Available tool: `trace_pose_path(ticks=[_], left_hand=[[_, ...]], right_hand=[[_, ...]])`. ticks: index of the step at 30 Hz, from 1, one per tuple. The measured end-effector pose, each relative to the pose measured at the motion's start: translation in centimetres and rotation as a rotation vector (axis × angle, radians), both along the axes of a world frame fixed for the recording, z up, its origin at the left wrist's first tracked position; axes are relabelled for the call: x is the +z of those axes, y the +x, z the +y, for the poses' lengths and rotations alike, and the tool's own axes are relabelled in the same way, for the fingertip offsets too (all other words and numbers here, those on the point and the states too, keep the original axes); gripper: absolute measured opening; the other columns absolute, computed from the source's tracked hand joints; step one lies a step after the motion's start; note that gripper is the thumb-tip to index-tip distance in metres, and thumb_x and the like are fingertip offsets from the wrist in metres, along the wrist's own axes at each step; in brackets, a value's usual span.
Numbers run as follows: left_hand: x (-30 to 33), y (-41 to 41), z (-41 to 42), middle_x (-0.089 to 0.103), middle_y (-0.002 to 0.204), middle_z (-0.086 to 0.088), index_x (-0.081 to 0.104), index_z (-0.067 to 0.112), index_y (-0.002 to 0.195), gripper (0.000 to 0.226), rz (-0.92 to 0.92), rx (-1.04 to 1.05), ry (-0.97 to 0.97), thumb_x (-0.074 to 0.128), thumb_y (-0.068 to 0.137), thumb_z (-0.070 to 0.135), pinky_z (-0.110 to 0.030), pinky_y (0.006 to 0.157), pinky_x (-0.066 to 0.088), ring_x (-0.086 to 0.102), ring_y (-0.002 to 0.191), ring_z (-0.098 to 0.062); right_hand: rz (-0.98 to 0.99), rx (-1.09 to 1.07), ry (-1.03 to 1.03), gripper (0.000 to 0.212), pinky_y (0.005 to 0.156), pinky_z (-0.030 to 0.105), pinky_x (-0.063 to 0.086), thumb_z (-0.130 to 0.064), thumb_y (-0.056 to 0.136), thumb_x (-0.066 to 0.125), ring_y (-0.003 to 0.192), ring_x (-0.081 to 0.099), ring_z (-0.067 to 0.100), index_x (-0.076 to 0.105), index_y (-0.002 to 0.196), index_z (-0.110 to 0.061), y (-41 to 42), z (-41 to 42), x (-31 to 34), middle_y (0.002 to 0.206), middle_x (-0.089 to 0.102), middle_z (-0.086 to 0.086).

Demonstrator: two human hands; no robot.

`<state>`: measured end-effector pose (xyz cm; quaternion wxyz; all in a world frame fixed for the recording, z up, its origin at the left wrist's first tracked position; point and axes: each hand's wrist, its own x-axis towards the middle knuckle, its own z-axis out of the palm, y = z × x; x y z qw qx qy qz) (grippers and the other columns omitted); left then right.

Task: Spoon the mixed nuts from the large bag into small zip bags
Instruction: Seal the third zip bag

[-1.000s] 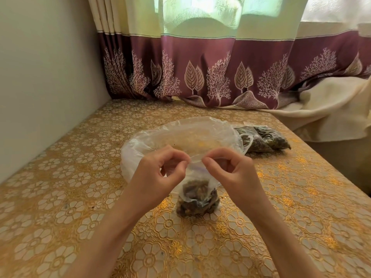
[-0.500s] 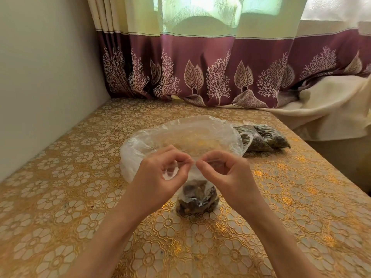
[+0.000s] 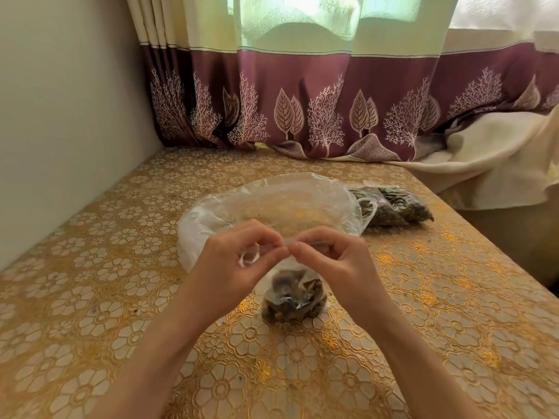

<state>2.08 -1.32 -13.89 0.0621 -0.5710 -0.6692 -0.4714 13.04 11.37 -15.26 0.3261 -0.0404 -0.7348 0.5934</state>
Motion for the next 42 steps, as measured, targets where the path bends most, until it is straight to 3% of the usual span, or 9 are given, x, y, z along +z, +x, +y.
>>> trace_pose_path(ticks=[4, 12, 15, 20, 24, 29, 36, 40, 42], left_hand=[[0.5, -0.6, -0.6, 0.06, 0.068, 0.015, 0.068, 0.024, 0.076, 0.025, -0.049, 0.038, 0.002, 0.059, 0.072, 0.046, -0.015, 0.052, 0.037, 0.047, 0.058, -0.012], [0.8, -1.2, -1.3, 0.072, 0.071, 0.003, 0.073, 0.017, 0.078, 0.019, -0.361, 0.043, 0.077, 0.064, 0.07, 0.032, -0.038, 0.056, 0.049, 0.054, 0.061, -0.037], [0.3, -1.2, -0.9, 0.073, 0.076, 0.006, 0.071, 0.023, 0.082, 0.017, -0.449, 0.014, 0.134, 0.06, 0.073, 0.032, -0.02, 0.059, 0.05, 0.063, 0.065, -0.012], [-1.7, -1.1, 0.3, 0.071, 0.092, 0.009, 0.041, 0.043, 0.122, 0.071, -0.55, -0.081, -0.289, 0.067, 0.06, 0.066, -0.011, 0.065, 0.049, 0.065, 0.076, 0.001], [-3.2, -0.6, 0.7, 0.063, 0.098, 0.026, 0.061, 0.046, 0.104, 0.037, -0.317, -0.044, -0.429, 0.057, 0.069, 0.06, -0.016, 0.076, 0.049, 0.059, 0.09, 0.006], [-2.0, -0.7, 1.9, 0.07, 0.082, 0.013, 0.065, 0.031, 0.094, 0.027, -0.678, 0.04, -0.181, 0.052, 0.075, 0.046, -0.015, 0.057, 0.049, 0.064, 0.076, 0.001], [-1.7, -5.3, 6.9, 0.067, 0.077, 0.013, 0.066, 0.028, 0.085, 0.039, -0.683, 0.171, -0.183, 0.042, 0.074, 0.058, -0.011, 0.058, 0.045, 0.062, 0.069, 0.002], [-3.8, -7.4, 7.8, 0.064, 0.094, 0.01, 0.066, 0.031, 0.09, 0.046, -0.635, 0.285, -0.331, 0.036, 0.074, 0.062, -0.029, 0.083, 0.043, 0.058, 0.09, -0.007], [-4.1, -7.6, 7.7, 0.065, 0.093, 0.01, 0.066, 0.031, 0.089, 0.044, -0.681, 0.294, -0.331, 0.037, 0.075, 0.061, -0.025, 0.078, 0.042, 0.058, 0.09, -0.004]], right_hand=[[0.006, 0.006, -0.043, 0.014, 0.058, 0.008, 0.044, -0.031, 0.07, 0.066, 0.06, 0.06, -0.002, 0.072, 0.078, -0.02, 0.3, 0.7, 0.4, 0.064, 0.069, -0.009], [0.052, -0.026, -0.221, 0.022, 0.056, 0.014, 0.047, -0.035, 0.073, 0.061, 0.065, 0.061, 0.006, 0.076, 0.075, -0.019, 0.5, 1.7, 0.4, 0.07, 0.071, 0.001], [0.071, -0.063, -0.254, 0.026, 0.056, 0.015, 0.048, -0.039, 0.075, 0.06, 0.068, 0.06, 0.011, 0.076, 0.077, -0.02, 0.3, 1.8, 0.1, 0.075, 0.072, 0.0], [0.016, -0.092, -0.317, 0.04, 0.074, 0.027, 0.054, -0.053, 0.072, 0.063, 0.091, 0.064, 0.024, 0.072, 0.101, -0.027, 0.1, 2.4, -0.2, 0.096, 0.073, 0.005], [0.086, -0.279, -0.334, 0.042, 0.069, 0.022, 0.052, -0.056, 0.08, 0.055, 0.08, 0.066, 0.011, 0.067, 0.1, -0.021, 0.6, 4.5, 0.4, 0.088, 0.073, -0.002], [-0.192, -0.594, 0.086, 0.023, 0.073, 0.015, 0.049, -0.009, 0.093, 0.054, 0.084, 0.061, 0.007, 0.065, 0.114, -0.006, 1.6, 11.7, 1.2, 0.101, 0.068, 0.003], [-0.679, -0.627, 0.604, 0.038, 0.101, 0.037, 0.038, -0.03, 0.091, 0.059, 0.122, 0.046, 0.028, 0.059, 0.126, -0.015, -3.8, 18.8, 0.5, 0.128, 0.055, 0.012], [-0.798, -0.594, 0.621, 0.04, 0.094, 0.038, 0.042, -0.043, 0.091, 0.055, 0.118, 0.047, 0.03, 0.062, 0.12, -0.016, -5.0, 20.8, 0.6, 0.12, 0.057, 0.013], [-0.75, -0.579, 0.533, 0.04, 0.073, 0.031, 0.042, -0.041, 0.097, 0.045, 0.099, 0.058, 0.025, 0.068, 0.108, -0.01, -4.6, 21.2, 1.1, 0.105, 0.066, 0.01]])
